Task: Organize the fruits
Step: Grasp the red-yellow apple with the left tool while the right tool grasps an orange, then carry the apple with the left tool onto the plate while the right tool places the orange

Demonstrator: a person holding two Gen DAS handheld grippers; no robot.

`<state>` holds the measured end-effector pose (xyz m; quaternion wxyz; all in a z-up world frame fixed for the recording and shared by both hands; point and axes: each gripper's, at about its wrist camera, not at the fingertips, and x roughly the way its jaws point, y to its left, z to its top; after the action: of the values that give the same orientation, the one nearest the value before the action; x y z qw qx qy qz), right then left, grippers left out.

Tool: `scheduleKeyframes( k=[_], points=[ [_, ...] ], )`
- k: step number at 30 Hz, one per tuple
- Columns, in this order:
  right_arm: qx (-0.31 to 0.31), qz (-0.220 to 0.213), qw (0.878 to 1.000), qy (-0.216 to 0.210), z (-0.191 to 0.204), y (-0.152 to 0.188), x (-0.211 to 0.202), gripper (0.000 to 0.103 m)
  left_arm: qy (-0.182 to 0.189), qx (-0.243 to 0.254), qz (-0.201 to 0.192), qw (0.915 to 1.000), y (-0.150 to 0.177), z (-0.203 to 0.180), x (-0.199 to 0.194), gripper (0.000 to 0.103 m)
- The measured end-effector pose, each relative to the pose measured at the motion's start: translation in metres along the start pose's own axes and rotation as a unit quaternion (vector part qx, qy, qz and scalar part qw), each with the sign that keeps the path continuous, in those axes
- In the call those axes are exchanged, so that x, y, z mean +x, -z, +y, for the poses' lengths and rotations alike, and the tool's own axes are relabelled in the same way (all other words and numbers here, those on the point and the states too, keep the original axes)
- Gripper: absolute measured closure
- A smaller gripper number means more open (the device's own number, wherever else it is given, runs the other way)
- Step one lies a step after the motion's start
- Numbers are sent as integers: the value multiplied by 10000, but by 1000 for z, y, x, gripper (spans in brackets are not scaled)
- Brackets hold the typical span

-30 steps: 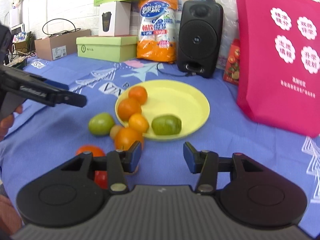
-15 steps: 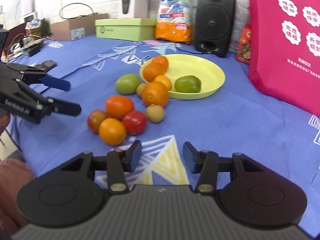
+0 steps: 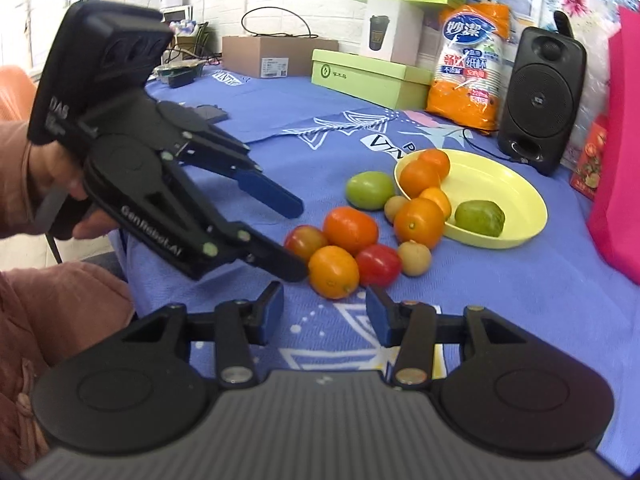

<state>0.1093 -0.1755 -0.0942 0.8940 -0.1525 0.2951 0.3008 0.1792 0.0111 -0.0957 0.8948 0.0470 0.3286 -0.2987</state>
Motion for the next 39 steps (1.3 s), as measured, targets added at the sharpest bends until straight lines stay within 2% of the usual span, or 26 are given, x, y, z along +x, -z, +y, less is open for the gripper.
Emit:
scheduleKeyframes(
  k=[3,6,8,11,17,19,32,39],
  points=[
    [32,112,9999,89,-1,-1,8,58,-10,-76,68,9999,-3,4,6,58],
    [125,98,9998,125,-1,-1,13,60,-18,75,200,9998,-3,-3,11,66],
    [190,88,9996,172,0,-2,16,60,-155,219,239,9994,0,-9,14,68],
    [283,97,9992,272,1,-4,22,63,-187,41,229,9996,0,-5,11,72],
    [600,46,9971,458,-1,-7,32,67,-309,-112,238,9992,0,5,7,73],
    [604,43,9970,484,-1,-9,35,73,-325,-152,223,9991,0,6,6,74],
    [711,-1,9951,693,2,-4,15,74,-406,-159,45,9990,1,2,-14,74],
    [773,-148,9930,883,-9,-9,6,74,-403,-172,-119,9990,-15,6,-17,74]
  ],
)
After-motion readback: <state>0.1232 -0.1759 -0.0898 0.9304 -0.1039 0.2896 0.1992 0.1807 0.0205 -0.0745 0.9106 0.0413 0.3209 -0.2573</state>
